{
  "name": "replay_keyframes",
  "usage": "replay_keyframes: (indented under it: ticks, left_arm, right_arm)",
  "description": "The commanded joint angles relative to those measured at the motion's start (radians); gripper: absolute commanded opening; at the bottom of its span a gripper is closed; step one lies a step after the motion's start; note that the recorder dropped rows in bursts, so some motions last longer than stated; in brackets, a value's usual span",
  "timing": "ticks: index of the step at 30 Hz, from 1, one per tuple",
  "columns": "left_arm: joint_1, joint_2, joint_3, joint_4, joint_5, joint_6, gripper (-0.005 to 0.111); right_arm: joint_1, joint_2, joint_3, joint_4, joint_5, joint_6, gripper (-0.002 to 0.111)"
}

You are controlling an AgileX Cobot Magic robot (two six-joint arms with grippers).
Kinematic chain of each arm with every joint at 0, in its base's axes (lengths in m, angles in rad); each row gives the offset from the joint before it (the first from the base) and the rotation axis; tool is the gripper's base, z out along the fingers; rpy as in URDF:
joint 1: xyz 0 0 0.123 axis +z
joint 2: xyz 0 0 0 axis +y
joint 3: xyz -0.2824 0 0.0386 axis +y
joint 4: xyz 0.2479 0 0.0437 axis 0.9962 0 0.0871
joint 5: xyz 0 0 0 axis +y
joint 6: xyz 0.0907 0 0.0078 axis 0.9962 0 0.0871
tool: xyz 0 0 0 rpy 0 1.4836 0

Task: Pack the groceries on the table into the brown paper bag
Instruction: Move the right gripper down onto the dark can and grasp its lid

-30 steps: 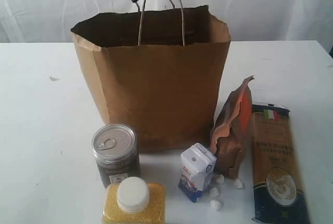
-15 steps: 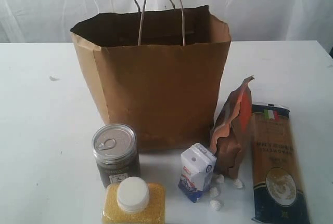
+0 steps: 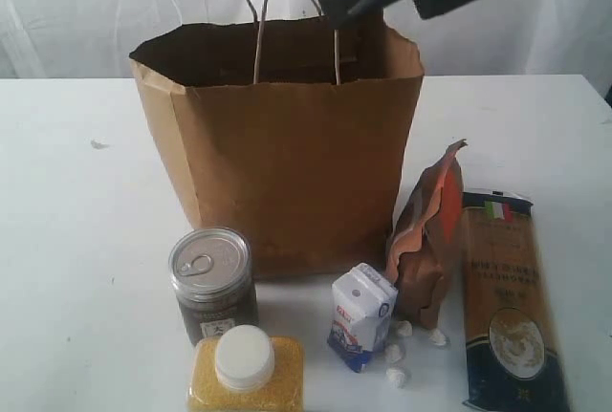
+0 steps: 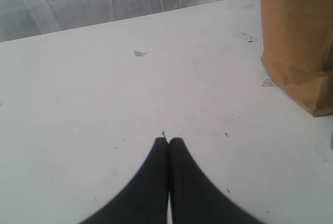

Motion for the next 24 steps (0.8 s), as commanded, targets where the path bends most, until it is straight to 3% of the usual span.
replay_keyframes:
  ticks: [1,10,14,24]
  left_arm:
    - [0.003,-0.005,0.004,-0.001,-0.003,-0.001,0.0]
    - [0.003,-0.005,0.004,-0.001,-0.003,-0.001,0.0]
    - [0.003,-0.005,0.004,-0.001,-0.003,-0.001,0.0]
    - [0.003,-0.005,0.004,-0.001,-0.003,-0.001,0.0]
  right_arm:
    - [0.02,-0.022,0.093,0.061,-0.003,-0.046,0.071]
    - [0.174,0.092,0.22,0.086,-0.067,-0.096,0.072]
    - [0.234,0.209,0.22,0.086,-0.166,-0.133,0.081]
    - [0.238,0.481,0.157,0.03,-0.268,-0.119,0.089]
